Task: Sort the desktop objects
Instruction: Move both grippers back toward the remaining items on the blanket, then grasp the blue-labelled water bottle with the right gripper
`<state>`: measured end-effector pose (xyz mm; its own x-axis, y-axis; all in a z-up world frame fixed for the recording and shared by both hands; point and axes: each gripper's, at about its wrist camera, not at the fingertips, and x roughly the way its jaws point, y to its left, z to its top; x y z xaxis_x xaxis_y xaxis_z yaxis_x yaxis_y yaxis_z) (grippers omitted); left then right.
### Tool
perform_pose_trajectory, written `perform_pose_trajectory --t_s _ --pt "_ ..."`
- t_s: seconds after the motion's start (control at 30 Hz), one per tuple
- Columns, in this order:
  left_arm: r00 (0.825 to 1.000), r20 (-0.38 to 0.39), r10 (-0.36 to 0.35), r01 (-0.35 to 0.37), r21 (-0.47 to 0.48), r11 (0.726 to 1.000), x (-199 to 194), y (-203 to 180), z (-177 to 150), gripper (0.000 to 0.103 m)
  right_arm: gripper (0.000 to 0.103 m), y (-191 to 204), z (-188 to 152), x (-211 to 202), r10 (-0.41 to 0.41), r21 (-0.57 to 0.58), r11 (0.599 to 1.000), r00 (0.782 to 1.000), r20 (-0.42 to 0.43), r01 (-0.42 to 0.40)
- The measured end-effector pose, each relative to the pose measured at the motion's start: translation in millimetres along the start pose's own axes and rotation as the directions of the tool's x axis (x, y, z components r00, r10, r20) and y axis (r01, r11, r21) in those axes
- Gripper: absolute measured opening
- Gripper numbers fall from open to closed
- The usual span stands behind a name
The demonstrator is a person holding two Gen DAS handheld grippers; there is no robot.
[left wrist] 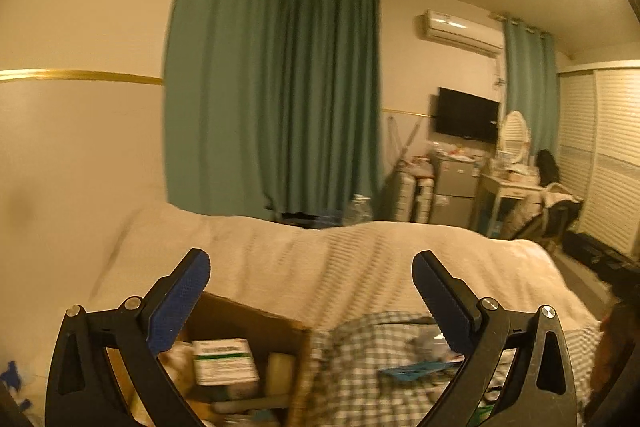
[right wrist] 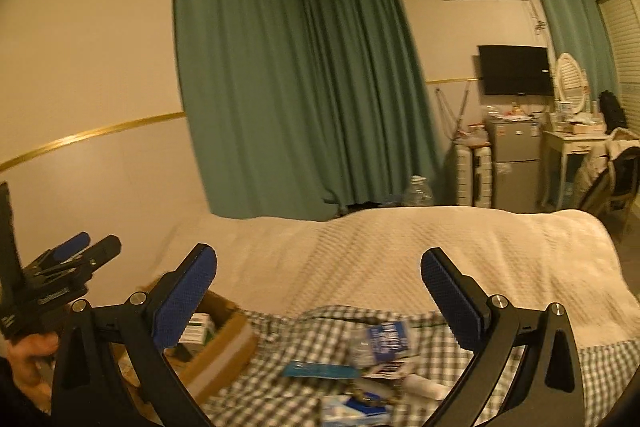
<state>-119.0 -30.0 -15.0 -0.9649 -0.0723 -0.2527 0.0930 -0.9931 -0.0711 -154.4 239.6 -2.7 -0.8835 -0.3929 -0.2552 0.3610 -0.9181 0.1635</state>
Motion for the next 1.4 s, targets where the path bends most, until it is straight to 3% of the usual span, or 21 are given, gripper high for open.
perform_pose_trajectory --t_s 0.2,0.47,0.7,0.9,1.03,1.23,1.27,1.33,1.4 --pt "0.993 -0.090 -0.077 0.084 0.073 0.994 32.1 -53.6 -17.3 0.103 0.103 -16.4 -12.0 15.4 -0.083 -0.051 0.995 0.994 -0.065 0.080" --pt "0.973 -0.222 -0.064 0.113 0.213 0.971 72.8 -98.7 -60.9 0.103 0.103 -41.5 -33.9 45.4 -0.100 -0.065 0.994 0.980 -0.172 0.089" --pt "0.935 -0.353 -0.041 0.149 0.285 0.947 108.9 -113.6 -99.4 0.103 0.103 -57.8 -66.4 95.2 -0.078 -0.029 0.997 0.949 -0.306 0.073" --pt "0.875 -0.479 0.064 0.144 0.386 0.911 146.1 -116.4 -138.1 0.103 0.103 -58.3 -92.6 135.6 -0.061 -0.046 0.998 0.914 -0.402 0.046" --pt "0.831 -0.551 0.077 0.179 0.395 0.901 166.2 -117.5 -156.1 0.103 0.103 -53.5 -107.4 162.1 -0.056 -0.075 0.997 0.882 -0.468 0.023" --pt "0.816 -0.576 0.043 0.217 0.376 0.901 181.4 -118.1 -160.0 0.103 0.103 -51.3 -120.4 194.1 -0.069 -0.086 0.996 0.839 -0.540 0.026" --pt "0.815 -0.578 0.040 0.218 0.369 0.903 183.0 -117.5 -160.0 0.102 0.103 -52.3 -122.4 198.5 -0.069 -0.085 0.996 0.829 -0.555 0.027" --pt "0.807 -0.591 0.019 0.235 0.350 0.907 188.9 -113.6 -161.2 0.087 0.103 -53.5 -129.0 208.7 -0.071 -0.087 0.996 0.800 -0.595 0.024" --pt "0.789 -0.615 0.012 0.249 0.337 0.908 195.0 -113.8 -164.7 0.058 0.103 -52.7 -136.4 216.0 -0.068 -0.088 0.996 0.779 -0.623 0.017"
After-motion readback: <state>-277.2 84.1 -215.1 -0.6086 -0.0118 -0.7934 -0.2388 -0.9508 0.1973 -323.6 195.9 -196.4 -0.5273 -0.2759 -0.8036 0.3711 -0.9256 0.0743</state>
